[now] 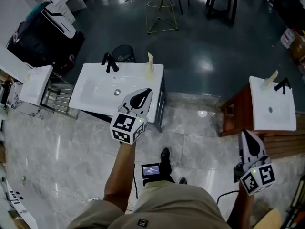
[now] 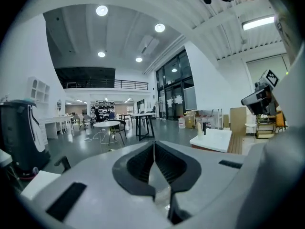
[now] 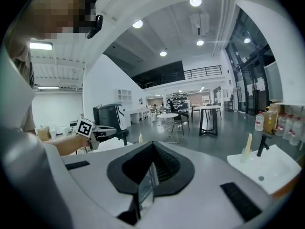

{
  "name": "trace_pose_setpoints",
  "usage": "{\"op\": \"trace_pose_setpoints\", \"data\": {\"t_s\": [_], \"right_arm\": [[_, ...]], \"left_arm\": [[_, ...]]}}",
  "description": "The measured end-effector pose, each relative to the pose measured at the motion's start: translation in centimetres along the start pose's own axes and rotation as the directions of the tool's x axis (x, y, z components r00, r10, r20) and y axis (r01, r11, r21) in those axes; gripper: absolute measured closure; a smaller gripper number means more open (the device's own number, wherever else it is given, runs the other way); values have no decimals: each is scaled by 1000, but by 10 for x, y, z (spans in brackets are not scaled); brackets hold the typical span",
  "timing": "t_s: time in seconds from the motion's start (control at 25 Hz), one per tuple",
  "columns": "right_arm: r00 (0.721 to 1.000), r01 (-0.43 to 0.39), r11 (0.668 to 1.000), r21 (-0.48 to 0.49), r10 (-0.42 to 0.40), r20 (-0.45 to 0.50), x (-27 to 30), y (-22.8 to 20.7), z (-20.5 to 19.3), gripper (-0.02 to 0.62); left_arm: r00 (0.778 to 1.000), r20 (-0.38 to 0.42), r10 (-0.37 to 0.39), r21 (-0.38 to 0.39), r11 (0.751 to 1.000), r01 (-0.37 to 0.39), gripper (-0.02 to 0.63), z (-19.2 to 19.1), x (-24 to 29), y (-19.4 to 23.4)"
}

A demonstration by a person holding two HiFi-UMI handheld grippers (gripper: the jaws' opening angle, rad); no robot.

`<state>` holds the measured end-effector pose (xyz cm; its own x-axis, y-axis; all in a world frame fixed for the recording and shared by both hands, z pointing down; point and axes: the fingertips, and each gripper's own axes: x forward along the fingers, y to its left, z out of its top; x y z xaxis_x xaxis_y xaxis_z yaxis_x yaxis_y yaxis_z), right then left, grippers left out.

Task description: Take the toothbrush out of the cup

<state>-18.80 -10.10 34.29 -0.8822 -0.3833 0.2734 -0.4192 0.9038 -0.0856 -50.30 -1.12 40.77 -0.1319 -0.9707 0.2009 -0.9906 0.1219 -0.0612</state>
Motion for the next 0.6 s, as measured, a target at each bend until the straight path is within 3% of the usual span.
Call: {"op": "trace_pose_setpoints", "data": {"t_s": [0.2,0.32,0.6], "right_arm": [[994,63,998,32,-60,-90,51,-20,-23,591],[985,109,993,35,-103,-139,76,-36,-27,591],[961,167,984,63,-148,-232,116,-56,-65,590]], "left_arm": [[995,-102,10,-33,999,-14,586,-64,94,74],[987,-155,43,-36,998,-49,499,-93,146,116],[967,-245,74,-25,996,-83,451,-161,232,164]]}}
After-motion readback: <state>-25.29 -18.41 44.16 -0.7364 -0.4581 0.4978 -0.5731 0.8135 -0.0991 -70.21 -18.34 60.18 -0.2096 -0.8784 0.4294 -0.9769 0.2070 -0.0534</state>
